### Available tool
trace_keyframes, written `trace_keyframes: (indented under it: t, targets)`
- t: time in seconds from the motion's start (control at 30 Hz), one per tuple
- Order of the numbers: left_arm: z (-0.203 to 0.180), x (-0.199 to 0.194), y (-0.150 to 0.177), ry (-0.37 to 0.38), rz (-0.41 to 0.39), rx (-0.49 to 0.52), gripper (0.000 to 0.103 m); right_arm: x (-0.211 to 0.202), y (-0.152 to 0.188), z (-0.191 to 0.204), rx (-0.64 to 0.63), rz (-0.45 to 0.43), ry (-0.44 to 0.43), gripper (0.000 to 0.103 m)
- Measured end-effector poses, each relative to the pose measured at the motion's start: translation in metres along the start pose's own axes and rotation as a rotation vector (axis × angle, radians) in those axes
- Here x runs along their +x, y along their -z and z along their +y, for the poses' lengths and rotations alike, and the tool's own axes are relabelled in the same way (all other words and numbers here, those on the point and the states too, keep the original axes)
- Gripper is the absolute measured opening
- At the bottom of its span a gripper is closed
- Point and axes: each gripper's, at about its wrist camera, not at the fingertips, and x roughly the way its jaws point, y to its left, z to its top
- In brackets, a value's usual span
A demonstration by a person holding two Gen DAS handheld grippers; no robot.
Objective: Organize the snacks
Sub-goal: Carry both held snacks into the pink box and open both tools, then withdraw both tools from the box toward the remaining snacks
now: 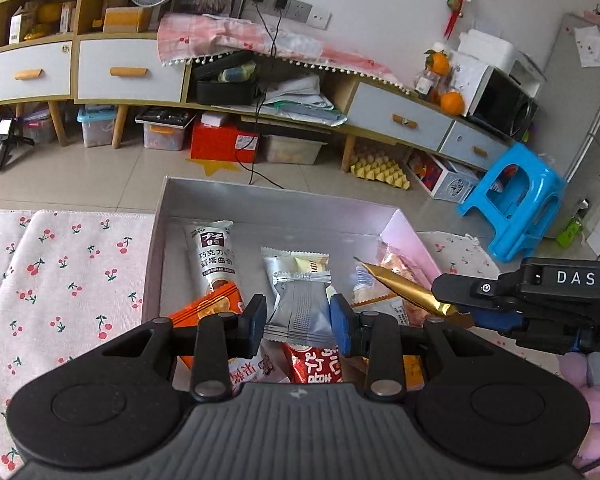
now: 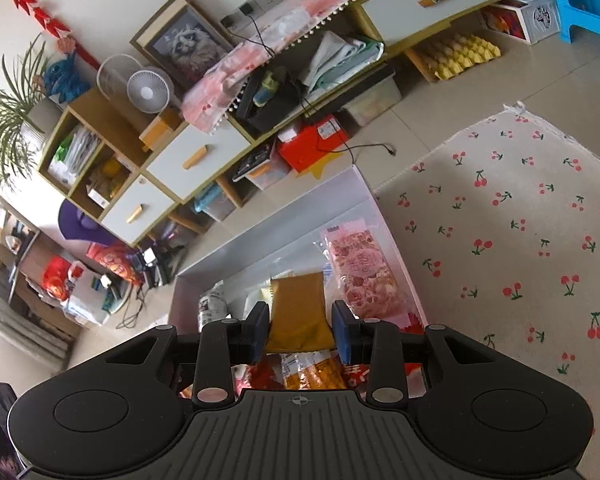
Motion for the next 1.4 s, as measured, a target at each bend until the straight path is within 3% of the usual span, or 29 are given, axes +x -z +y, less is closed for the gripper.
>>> trace_keyframes:
  t: [0.17,0.2,0.23,0.33,0.47,0.63,0.73,0.87,1.4]
  targets:
    - [-0.002,0.001,-0.002,-0.024,-0.003,0.010,0.038,0.001,-0.001,-0.007,0.034,-0.003,0.005,0.039]
    - [-0.003,0.001,-0.002,-0.025,-0.003,0.010,0.040,0.001,-0.001,-0.007,0.040,-0.001,0.001,0.044]
    - [-0.003,0.000,-0.002,-0.027,-0.006,0.008,0.045,0.000,-0.002,-0.007,0.043,-0.003,-0.002,0.052]
    - [-0.004,-0.003,-0.003,-0.031,-0.017,0.003,0.058,-0.005,-0.002,-0.005,0.034,-0.007,-0.003,0.056]
    - [-0.007,-0.009,-0.005,-0.033,-0.009,0.007,0.066,-0.013,-0.003,-0.002,0.022,-0.004,0.003,0.060]
    - [-0.010,-0.022,-0.008,-0.042,-0.004,0.013,0.074,-0.030,-0.002,0.005,0.006,-0.013,-0.001,0.073]
    - [-0.012,-0.032,-0.008,-0.054,0.000,0.018,0.084,-0.041,-0.001,0.009,0.003,-0.013,0.000,0.079]
    - [-0.015,-0.046,-0.006,-0.069,0.003,0.033,0.092,-0.055,0.004,0.013,-0.015,0.002,0.024,0.083]
    - [-0.019,-0.084,0.016,-0.125,0.063,0.103,0.102,-0.096,0.037,0.019,-0.132,0.105,0.111,0.088]
